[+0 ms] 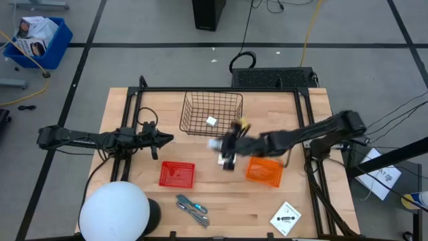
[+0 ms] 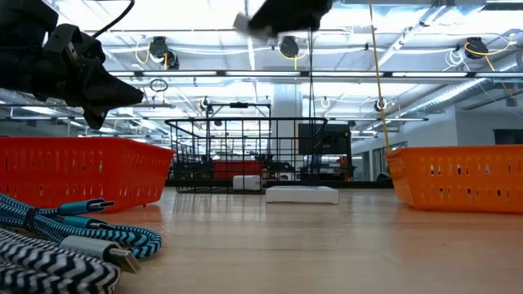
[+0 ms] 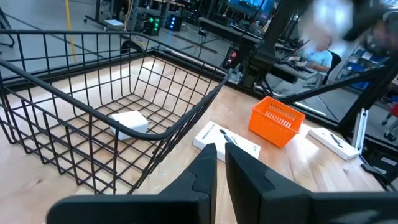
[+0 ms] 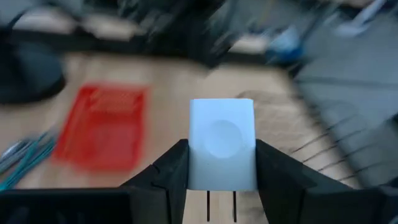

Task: Pick and place items into bin
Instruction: Put the white charger adapter into wire basket

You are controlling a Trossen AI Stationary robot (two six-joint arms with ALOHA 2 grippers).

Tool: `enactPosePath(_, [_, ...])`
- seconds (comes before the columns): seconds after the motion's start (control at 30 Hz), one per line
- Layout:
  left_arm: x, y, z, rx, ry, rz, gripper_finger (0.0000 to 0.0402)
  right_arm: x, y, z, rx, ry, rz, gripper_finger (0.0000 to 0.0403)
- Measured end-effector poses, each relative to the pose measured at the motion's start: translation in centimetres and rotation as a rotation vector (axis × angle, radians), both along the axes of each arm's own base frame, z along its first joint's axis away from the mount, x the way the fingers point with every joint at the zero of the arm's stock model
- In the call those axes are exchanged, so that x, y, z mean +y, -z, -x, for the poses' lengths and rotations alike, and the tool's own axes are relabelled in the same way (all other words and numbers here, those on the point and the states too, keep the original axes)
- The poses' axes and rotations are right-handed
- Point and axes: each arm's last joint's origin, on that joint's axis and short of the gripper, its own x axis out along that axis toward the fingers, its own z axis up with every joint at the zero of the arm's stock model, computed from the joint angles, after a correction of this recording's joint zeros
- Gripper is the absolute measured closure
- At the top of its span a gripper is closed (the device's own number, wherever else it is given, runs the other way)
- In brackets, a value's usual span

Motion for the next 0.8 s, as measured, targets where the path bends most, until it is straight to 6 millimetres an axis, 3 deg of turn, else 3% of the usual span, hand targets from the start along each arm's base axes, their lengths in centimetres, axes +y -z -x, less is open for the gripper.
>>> enactPosePath(0.17, [0.0,0.0,0.0,0.0,0.0,-0.001,0.0364,-3.0,-4.6,1.6,-0.197,0.085,0.101,0.0261])
enactPosePath(0.3, [0.0,0.0,0.0,0.0,-0.008,-0.003,0.0364,-5.5,-5.9,1.4,-0.299,0.056,0.11,0.0261])
enactPosePath(0.57, [0.1,0.0,0.0,-0.001,-0.031,-0.014,0.0364,-12.0,-2.7,-0.2,-0.168,0.133,0.015,0.0261])
enactPosePath(0.8, [0.1,-0.4,0.0,-0.032,-0.048,-0.049,0.0364,-16.7,-1.3,-2.6,0.064,0.173,-0.12,0.0261])
